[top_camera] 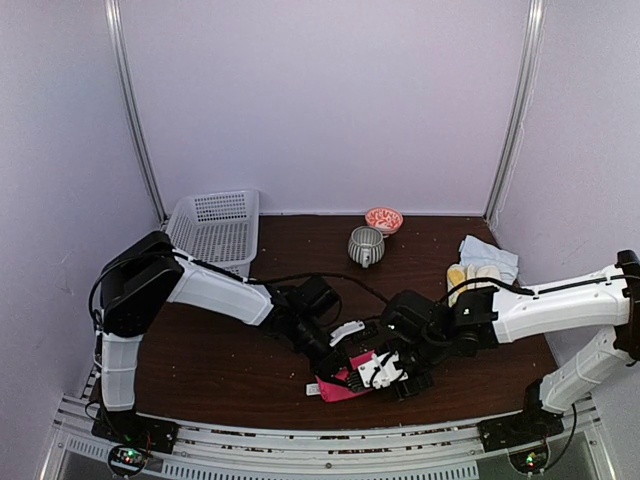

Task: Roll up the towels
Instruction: Roll the towel at the center of the board.

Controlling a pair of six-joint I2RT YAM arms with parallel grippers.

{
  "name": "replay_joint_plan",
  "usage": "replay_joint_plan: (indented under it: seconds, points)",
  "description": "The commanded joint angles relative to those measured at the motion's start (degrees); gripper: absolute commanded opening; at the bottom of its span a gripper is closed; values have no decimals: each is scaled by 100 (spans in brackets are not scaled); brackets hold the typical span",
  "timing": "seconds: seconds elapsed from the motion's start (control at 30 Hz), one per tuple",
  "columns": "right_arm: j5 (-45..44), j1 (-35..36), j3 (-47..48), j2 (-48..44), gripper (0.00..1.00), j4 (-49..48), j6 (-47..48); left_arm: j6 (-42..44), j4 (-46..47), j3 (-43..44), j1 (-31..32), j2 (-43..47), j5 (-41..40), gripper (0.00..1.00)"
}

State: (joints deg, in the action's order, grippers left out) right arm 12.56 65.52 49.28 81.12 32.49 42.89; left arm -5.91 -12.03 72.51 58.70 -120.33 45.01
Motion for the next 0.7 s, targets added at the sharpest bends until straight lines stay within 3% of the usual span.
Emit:
replay_joint_plan:
  seconds: [0.0,0.2,0.27,0.43,0.67]
  points:
    - [-198,46,43,100,65,-564,-22,73,-537,-250,37,-520,-831,30]
    - [-687,47,-167,802,64,-1138,-98,109,-537,-318,37,-439,-873,33]
    - [-742,42,-216,984,55,-1188,-119,116,-531,-352,37,-366,-936,36]
    - [-517,32,-183,1238,22,-1002,-274,-19,114,-863,10,489,-1196,55]
    - [104,-114,16,1668,11,-375,-364,-230,90,-1387,-275,1994,-2436,61]
